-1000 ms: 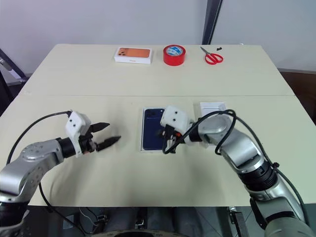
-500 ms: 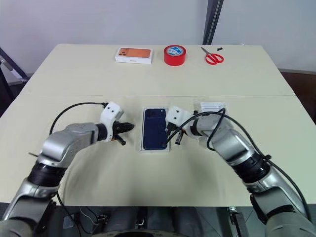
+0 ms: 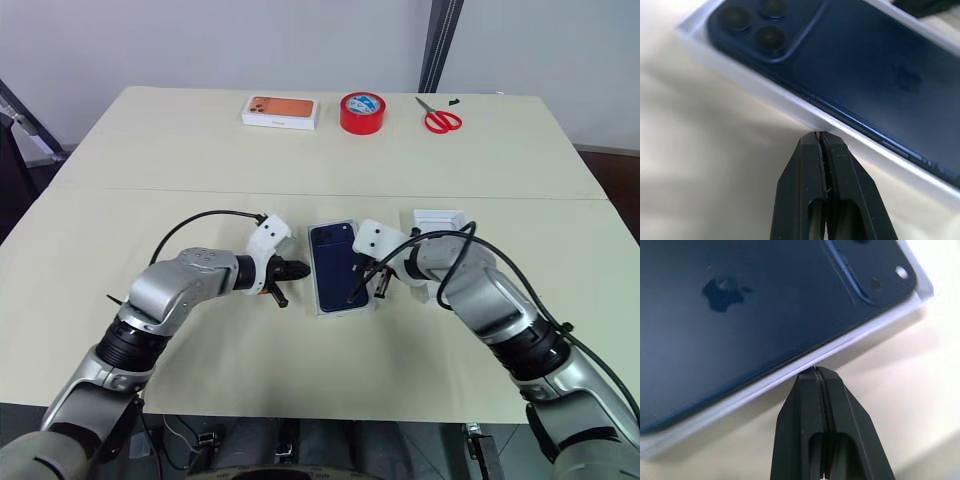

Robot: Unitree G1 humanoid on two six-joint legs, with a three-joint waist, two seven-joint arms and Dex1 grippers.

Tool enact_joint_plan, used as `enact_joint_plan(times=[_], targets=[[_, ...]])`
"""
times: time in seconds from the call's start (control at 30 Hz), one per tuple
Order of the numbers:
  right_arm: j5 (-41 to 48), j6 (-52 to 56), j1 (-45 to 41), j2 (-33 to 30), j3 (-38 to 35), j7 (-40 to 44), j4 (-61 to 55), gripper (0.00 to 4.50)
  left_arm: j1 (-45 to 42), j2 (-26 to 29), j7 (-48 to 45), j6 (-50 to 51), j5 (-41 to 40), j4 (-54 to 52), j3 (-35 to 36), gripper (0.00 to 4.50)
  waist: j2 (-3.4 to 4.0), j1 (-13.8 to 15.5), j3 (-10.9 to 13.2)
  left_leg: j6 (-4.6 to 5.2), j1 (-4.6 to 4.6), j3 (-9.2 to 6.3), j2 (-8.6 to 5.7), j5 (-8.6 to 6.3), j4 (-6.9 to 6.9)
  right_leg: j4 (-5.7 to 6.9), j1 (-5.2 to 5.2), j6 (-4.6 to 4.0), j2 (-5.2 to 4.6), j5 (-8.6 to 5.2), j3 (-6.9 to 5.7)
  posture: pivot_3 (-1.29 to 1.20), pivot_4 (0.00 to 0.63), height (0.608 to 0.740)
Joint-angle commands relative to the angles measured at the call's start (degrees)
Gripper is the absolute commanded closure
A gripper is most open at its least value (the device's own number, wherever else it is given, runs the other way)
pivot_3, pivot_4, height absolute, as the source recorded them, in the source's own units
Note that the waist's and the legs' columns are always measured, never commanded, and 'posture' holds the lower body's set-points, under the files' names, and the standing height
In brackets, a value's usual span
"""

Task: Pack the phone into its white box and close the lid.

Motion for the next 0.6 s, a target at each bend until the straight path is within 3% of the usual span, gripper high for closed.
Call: enact_joint_plan(times=[0.03, 0.27, 0.5, 0.6], targets=[[2.47, 0.23, 2.43, -3.03, -3.19, 2.67, -6.31, 4.50, -1.80, -4.14, -3.06, -0.27, -0.90, -0.58, -4.69, 4.40, 0.00, 0.15, 0.00, 0.03, -0.01, -0.01, -0.01, -0.02, 0.01, -0.02, 0.02, 0.00, -0.01, 0.00, 0.00, 0.00, 0.150, 0.725], [2.52, 1.56, 8.08, -6.95, -5.74, 3.08, -8.99, 4.50, -2.49, -6.77, -3.88, -1.20, 0.77, 2.35, -5.54, 4.40, 0.02, -0.05, -0.01, 0.08, 0.00, -0.01, 0.00, -0.05, 0.06, -0.11, 0.10, 0.00, 0.00, 0.00, 0.00, 0.00, 0.150, 0.725], [2.90, 2.27, 8.25, -8.35, -8.09, 3.10, -8.30, 4.50, -1.69, -6.02, -4.42, -0.44, 0.87, 1.23, -3.67, 4.40, 0.03, -0.08, -0.01, 0.08, 0.00, -0.01, 0.00, -0.05, 0.07, -0.11, 0.10, 0.01, 0.00, -0.01, 0.00, 0.00, 0.150, 0.725], [7.00, 5.20, 7.39, -9.24, -12.77, 5.55, -9.04, 3.69, -0.56, -3.93, -4.86, 0.36, 0.09, -1.04, -1.53, 4.46, 0.03, -0.08, -0.01, 0.08, 0.00, -0.01, 0.00, -0.05, 0.07, -0.11, 0.10, 0.01, 0.00, -0.01, 0.01, 0.00, 0.150, 0.725]])
